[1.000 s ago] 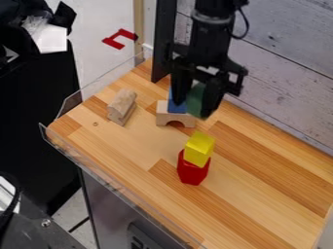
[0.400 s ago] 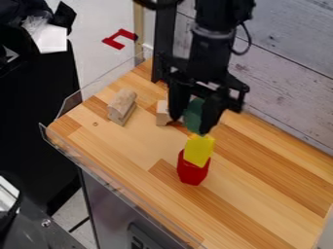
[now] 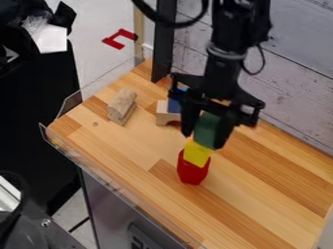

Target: Move the green block from the arch to the surface of yellow block

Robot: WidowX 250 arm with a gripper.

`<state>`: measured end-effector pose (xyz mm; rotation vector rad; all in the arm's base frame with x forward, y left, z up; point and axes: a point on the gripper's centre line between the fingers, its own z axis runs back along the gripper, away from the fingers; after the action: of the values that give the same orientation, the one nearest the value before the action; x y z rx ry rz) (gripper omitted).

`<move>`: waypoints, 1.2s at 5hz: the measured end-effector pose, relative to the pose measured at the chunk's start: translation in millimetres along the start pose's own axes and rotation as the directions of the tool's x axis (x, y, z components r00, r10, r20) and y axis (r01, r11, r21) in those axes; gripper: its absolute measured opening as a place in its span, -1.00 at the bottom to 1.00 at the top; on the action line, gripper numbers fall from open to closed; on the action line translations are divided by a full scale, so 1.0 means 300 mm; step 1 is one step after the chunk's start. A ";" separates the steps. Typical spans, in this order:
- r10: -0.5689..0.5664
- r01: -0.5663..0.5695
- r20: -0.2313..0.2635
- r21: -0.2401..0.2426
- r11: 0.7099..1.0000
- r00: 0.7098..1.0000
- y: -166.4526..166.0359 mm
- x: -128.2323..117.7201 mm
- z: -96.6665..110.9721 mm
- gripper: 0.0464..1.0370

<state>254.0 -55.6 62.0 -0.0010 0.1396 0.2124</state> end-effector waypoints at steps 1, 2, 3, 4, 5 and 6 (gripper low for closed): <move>0.021 -0.021 -0.016 0.002 1.000 1.000 0.000 0.003 -0.015 0.03; 0.033 -0.033 -0.019 -0.005 0.999 0.999 0.010 0.007 -0.017 0.03; 0.039 -0.039 -0.020 -0.007 0.999 0.999 0.022 0.011 -0.016 0.03; 0.053 -0.054 -0.022 -0.007 0.999 0.998 0.036 0.013 -0.018 0.03; 0.048 -0.048 -0.016 0.000 0.999 0.999 0.040 0.016 -0.018 0.03; 0.047 -0.047 -0.015 0.001 0.999 0.999 0.048 0.019 -0.018 0.03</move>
<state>255.8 -40.5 56.1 0.0015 0.1553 0.2588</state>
